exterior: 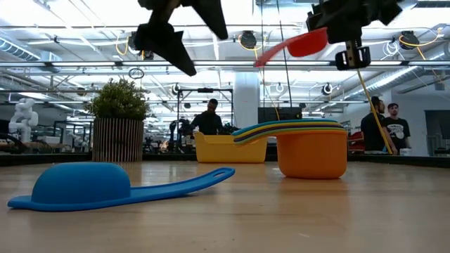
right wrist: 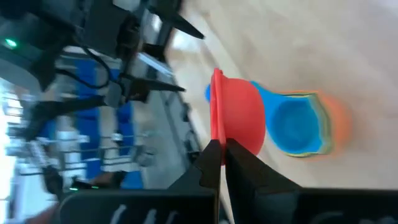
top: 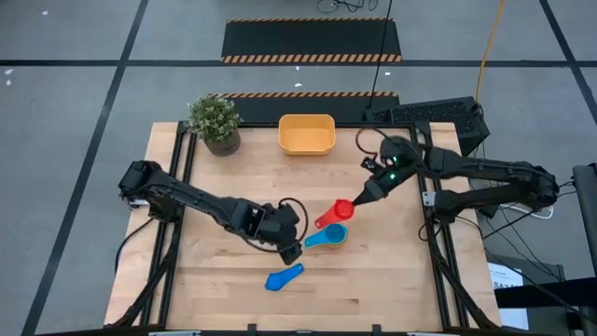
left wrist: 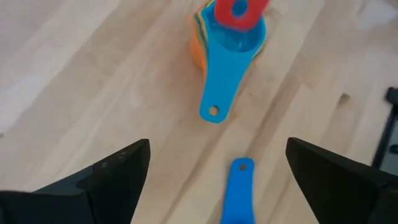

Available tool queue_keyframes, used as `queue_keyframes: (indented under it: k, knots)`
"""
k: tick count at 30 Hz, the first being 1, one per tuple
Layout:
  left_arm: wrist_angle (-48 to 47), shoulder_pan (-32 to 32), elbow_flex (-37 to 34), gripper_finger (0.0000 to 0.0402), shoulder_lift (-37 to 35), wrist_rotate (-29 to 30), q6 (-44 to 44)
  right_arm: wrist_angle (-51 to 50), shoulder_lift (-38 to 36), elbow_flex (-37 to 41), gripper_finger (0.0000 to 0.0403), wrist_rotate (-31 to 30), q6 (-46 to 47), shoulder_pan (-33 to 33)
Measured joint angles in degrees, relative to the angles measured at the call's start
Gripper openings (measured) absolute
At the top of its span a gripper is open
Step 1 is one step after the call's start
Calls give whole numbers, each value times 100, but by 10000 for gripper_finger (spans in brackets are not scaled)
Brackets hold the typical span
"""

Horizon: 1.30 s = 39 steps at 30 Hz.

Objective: Nest measuring cups in basket
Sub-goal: Stack the red measuring cup on top of the light blue measuring cup

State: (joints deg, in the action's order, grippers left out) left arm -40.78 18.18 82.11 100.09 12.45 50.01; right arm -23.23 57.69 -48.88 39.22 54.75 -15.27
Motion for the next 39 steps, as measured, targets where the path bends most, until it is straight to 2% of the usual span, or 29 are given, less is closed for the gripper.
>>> queue_keyframes:
  k: [4,7,10,15,26,39]
  knots:
    - [172,213,0,378,0,194,362,1963,-255,1033,0,-57,1377,379]
    - [187,368,0,379,0,393,621,3087,-320,1701,0,-528,2390,702]
    - [187,497,0,379,0,433,806,3774,-319,2149,0,-1091,2955,1026]
    - [184,651,0,379,0,455,981,3893,-157,2533,0,-1519,3101,1304]
    - [156,649,-2,379,0,476,887,4059,354,2686,0,-1541,2759,1358]
    - [156,649,-2,378,0,570,873,4531,691,2686,2,-1515,2806,1358]
